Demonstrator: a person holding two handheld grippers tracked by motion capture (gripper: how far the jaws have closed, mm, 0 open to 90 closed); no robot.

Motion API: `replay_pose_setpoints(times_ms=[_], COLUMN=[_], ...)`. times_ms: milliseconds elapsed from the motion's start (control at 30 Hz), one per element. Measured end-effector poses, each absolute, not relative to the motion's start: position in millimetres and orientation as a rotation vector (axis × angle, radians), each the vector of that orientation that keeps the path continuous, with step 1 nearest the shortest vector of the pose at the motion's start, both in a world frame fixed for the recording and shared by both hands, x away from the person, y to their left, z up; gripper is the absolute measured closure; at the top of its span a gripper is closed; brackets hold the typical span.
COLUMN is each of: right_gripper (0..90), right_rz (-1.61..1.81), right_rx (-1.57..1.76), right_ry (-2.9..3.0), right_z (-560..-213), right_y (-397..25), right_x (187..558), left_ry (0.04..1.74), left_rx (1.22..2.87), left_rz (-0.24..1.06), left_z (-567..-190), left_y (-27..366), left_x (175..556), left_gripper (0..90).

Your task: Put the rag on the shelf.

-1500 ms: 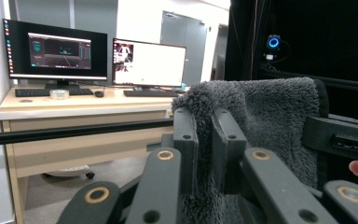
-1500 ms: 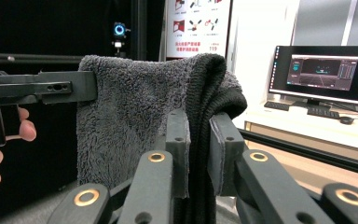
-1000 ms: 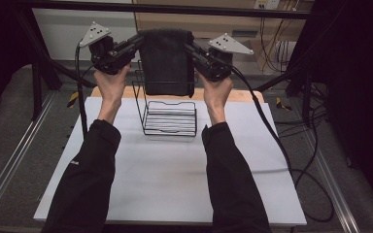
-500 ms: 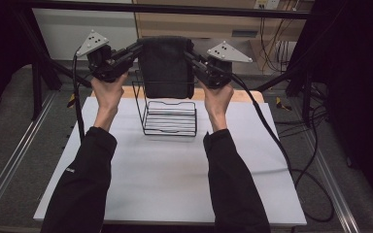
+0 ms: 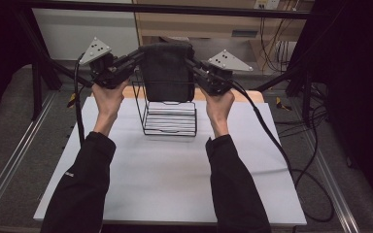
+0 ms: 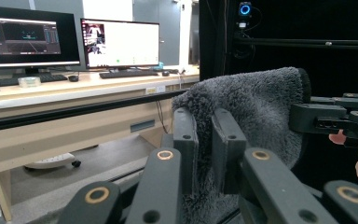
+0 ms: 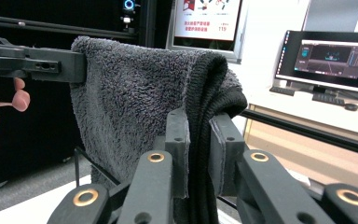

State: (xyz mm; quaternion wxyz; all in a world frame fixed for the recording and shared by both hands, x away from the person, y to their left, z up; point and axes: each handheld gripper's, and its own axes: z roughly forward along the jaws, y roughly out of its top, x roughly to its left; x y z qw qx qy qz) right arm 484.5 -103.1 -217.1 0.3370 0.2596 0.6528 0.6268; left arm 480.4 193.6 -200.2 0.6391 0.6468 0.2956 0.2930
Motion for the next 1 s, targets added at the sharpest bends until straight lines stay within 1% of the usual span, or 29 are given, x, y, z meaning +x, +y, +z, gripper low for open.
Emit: replay_pose_setpoints(times_ms=[633, 1000], right_gripper=[79.3, 79.6], right_rz=[1.597, 1.620], right_rx=[0.618, 0.667], right_ry=[1.692, 1.673], right_z=[-225, -220], right_y=[-102, -104], right_x=[469, 486], left_ry=[0.663, 0.697], left_rx=[1.475, 1.480], left_rz=[0.671, 0.701], left_z=[-209, -198], left_y=[195, 188], left_x=[469, 482], left_gripper=[81.1, 81.2])
